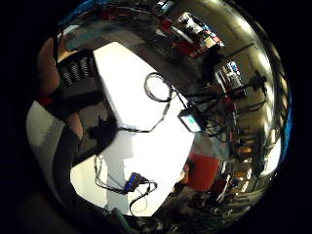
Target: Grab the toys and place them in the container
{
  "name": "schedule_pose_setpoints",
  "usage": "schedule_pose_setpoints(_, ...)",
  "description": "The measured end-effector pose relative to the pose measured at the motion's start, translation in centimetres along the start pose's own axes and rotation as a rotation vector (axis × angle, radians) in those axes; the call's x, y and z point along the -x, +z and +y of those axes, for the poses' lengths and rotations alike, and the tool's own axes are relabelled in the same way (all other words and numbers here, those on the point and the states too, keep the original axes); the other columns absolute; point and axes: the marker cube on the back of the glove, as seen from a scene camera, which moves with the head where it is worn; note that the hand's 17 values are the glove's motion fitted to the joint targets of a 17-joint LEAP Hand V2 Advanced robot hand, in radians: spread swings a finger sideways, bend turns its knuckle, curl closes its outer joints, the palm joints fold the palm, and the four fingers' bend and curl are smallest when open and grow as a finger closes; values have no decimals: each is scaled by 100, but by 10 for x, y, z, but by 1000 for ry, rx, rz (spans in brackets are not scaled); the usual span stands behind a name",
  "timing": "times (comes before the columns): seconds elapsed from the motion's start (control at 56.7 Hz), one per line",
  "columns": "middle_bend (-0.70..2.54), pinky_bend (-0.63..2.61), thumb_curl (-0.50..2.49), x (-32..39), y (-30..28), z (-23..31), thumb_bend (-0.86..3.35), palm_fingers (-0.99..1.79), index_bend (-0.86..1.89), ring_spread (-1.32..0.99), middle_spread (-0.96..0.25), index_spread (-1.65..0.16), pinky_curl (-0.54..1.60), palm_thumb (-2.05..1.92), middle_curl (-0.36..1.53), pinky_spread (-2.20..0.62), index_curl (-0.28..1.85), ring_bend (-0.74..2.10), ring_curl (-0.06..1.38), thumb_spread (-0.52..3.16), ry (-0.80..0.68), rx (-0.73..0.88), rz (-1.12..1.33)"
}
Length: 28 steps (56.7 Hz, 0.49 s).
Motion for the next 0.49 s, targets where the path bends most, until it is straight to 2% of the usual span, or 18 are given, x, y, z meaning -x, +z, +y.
schedule_pose_setpoints(0.106, 57, 130, 75, 19, 7, -6, 16, 65, 53, -36, -33, -29, 59, 81, 86, -36, 86, 111, 75, 103, -23, 51, 5)
schedule_pose_setpoints(0.212, 52, 127, 68, 15, 19, -6, 10, 39, 35, -34, -31, -29, 58, 67, 88, -33, 84, 112, 74, 118, 50, 194, 23)
schedule_pose_setpoints(0.264, 47, 131, 61, 13, 22, 1, -1, -6, 10, -30, -26, -29, 61, 50, 85, -29, 78, 106, 75, 121, 48, 283, 2)
schedule_pose_setpoints(0.282, 42, 136, 58, 13, 22, 4, -6, -29, 0, -27, -23, -29, 61, 42, 82, -26, 73, 96, 72, 121, 41, 304, -9)
schedule_pose_setpoints(0.317, 28, 133, 54, 12, 22, 11, -10, -54, -1, -22, -17, -30, 56, 30, 76, -18, 64, 75, 65, 121, 26, 325, -24)
schedule_pose_setpoints(0.406, 13, 122, 48, 6, 19, 38, -6, -45, 5, -15, -8, -29, 50, 18, 66, -10, 51, 52, 55, 122, -4, 341, -16)
schedule_pose_setpoints(0.494, 16, 112, 44, -5, 16, 81, -2, -22, 6, -13, -4, -30, 46, 16, 61, -6, 44, 49, 50, 127, -75, 392, 18)
